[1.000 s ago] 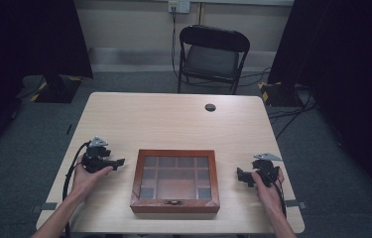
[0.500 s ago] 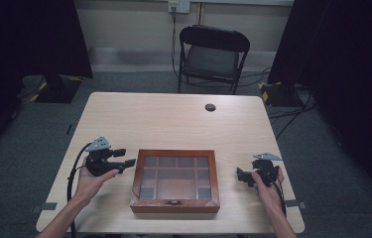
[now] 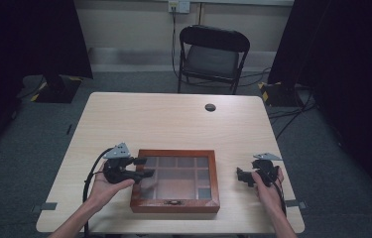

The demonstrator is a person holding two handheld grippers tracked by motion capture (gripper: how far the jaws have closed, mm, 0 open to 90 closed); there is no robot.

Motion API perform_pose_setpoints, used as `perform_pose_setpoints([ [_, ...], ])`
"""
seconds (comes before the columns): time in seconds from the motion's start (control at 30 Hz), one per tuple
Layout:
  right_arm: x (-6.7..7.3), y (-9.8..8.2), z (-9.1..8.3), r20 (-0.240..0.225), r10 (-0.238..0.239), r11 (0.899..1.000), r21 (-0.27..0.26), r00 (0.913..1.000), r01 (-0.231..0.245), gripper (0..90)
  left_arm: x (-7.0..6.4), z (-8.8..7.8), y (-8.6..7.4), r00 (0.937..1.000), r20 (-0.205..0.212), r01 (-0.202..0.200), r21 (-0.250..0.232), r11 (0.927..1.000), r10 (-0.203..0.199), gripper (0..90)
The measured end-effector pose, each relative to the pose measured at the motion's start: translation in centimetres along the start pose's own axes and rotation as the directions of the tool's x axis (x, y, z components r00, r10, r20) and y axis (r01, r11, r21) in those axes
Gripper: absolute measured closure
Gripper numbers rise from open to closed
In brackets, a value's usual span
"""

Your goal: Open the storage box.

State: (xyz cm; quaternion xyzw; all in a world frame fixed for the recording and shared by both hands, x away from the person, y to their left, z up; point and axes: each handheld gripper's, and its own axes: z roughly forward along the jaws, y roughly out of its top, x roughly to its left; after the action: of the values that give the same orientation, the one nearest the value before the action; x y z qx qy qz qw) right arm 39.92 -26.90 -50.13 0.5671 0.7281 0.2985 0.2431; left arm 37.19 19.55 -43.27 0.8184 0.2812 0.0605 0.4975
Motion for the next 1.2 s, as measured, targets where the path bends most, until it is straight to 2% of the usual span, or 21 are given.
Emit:
perform_pose_setpoints([
  [0.03,0.0,0.0,0.0,0.000,0.000,1.000,0.000,1.0000,0.000,0.0,0.0,0.0,0.0,1.0000,0.000,0.000,0.000,1.0000,0.000,42.5],
  [0.1,0.0,0.0,0.0,0.000,0.000,1.000,0.000,1.0000,0.000,0.0,-0.5,0.2,0.2,0.9995,0.030,-0.012,-0.001,0.9999,0.012,44.4],
  [0.27,0.0,0.0,0.0,0.001,-0.001,1.000,-0.002,1.0000,0.001,0.0,-1.9,1.1,0.5,0.9932,0.111,-0.036,0.016,0.9992,0.034,50.5],
  [0.33,0.0,0.0,0.0,0.001,-0.001,1.000,-0.002,1.0000,0.001,0.0,-2.6,1.5,0.6,0.9886,0.147,-0.037,0.015,0.9992,0.034,53.6],
  [0.37,0.0,0.0,0.0,0.001,-0.001,1.000,-0.002,1.0000,0.001,0.0,-3.1,1.8,0.6,0.9858,0.161,-0.053,0.024,0.9983,0.049,55.6],
  [0.43,0.0,0.0,0.0,0.000,-0.001,1.000,0.000,1.0000,0.001,0.0,-3.8,2.2,0.7,0.9818,0.176,-0.082,0.051,0.9953,0.072,57.0],
  [0.5,0.0,0.0,0.0,0.001,-0.001,1.000,-0.002,1.0000,0.001,0.0,-4.4,2.7,0.8,0.9784,0.195,-0.080,0.054,0.9953,0.068,56.6],
  [0.57,0.0,0.0,0.0,0.000,-0.002,1.000,-0.001,1.0000,0.002,0.0,-4.8,2.9,0.8,0.9733,0.215,-0.095,0.059,0.9937,0.080,56.6],
  [0.67,0.0,0.0,0.0,0.001,-0.001,1.000,-0.002,1.0000,0.001,0.0,-5.2,3.4,0.5,0.9672,0.239,-0.109,0.083,0.9906,0.087,62.6],
  [0.73,0.0,0.0,0.0,0.001,-0.002,1.000,-0.002,1.0000,0.002,0.0,-5.4,3.5,0.4,0.9596,0.269,-0.109,0.085,0.9904,0.083,64.2],
  [0.83,0.0,0.0,0.0,0.000,-0.002,1.000,-0.001,1.0000,0.002,0.0,-6.2,3.7,0.3,0.9485,0.299,-0.140,0.098,0.9854,0.105,68.7],
  [0.93,0.0,0.0,0.0,0.001,-0.001,1.000,-0.001,1.0000,0.001,0.0,-6.9,4.0,0.2,0.9393,0.316,-0.177,0.116,0.9773,0.133,73.1],
  [1.03,0.0,0.0,0.0,0.000,-0.001,1.000,-0.002,1.0000,0.001,0.0,-7.2,4.3,0.2,0.9360,0.320,-0.196,0.130,0.9719,0.145,76.8],
  [1.1,0.0,0.0,0.0,-0.001,-0.002,1.000,-0.001,1.0000,0.002,0.0,-7.4,4.6,0.0,0.9387,0.306,-0.211,0.147,0.9664,0.159,79.1],
  [1.13,0.0,0.0,0.0,0.000,-0.002,1.000,-0.002,1.0000,0.002,0.0,-7.3,4.7,0.0,0.9369,0.309,-0.218,0.152,0.9640,0.163,79.7],
  [1.2,0.0,0.0,0.0,-0.001,-0.001,1.000,-0.002,1.0000,0.001,0.0,-7.3,4.8,0.0,0.9376,0.311,-0.211,0.150,0.9660,0.156,80.7],
])
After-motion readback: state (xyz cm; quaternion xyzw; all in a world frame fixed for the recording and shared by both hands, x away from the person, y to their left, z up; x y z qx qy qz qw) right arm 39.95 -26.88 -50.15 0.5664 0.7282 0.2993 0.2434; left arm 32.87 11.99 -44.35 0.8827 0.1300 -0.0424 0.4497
